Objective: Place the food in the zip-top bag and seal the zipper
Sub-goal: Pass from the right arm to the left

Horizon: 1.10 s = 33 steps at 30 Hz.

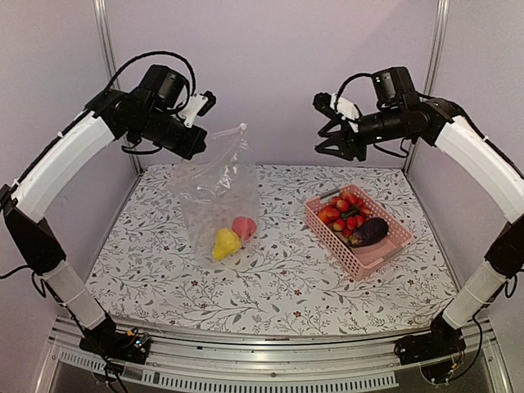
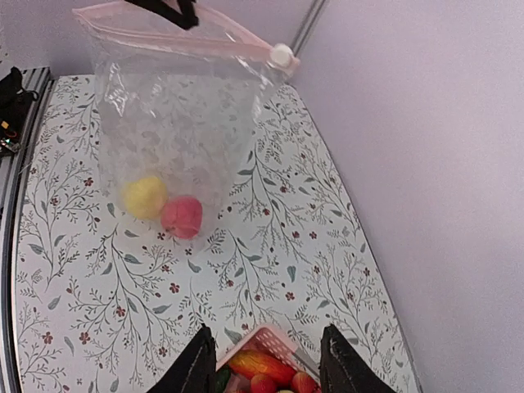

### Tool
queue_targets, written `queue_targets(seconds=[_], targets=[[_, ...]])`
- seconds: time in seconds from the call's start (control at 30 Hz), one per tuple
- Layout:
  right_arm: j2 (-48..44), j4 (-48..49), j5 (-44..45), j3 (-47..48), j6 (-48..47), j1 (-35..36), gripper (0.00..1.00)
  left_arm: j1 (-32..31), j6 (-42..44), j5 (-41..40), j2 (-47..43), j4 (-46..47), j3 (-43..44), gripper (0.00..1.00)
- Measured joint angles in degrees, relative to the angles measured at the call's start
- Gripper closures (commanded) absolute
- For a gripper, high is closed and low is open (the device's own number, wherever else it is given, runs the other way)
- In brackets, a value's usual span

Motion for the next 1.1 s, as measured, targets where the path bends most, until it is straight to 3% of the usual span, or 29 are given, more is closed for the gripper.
queue_targets(seconds=[0.13, 0.37, 0.57, 0.7, 0.9, 1.1], targets=[[-4.0, 2.2, -1.9, -10.0, 4.7, -12.2, 0.57, 0.0, 1.0, 0.2, -2.4, 1.0, -0.8, 1.00], [-4.3, 5.1, 0.8, -26.3, 8.4, -21.1, 0.56, -2.3, -0.8, 6.9, -2.4, 7.3, -10.5, 1.00], [-7.2, 7.2, 5.3, -37.9, 1.6, -22.6, 0.56, -2.8, -3.1, 9.9, -0.7, 10.8, -13.5, 1.00], [-8.8, 6.9, 7.6, -43.1, -6.1, -22.3, 0.43, -2.8, -4.0, 10.1, -1.1, 12.6, -14.4, 1.00], [-8.7, 8.0, 10.7, -44.0, -14.3, -22.2, 0.40, -2.8, -5.3, 9.9, -1.9, 13.8, -16.5, 1.00], [-6.4, 12.2, 9.5, -41.0, -14.3, -22.1, 0.44, -2.8, -5.9, 9.2, -3.3, 14.5, -17.6, 1.00]])
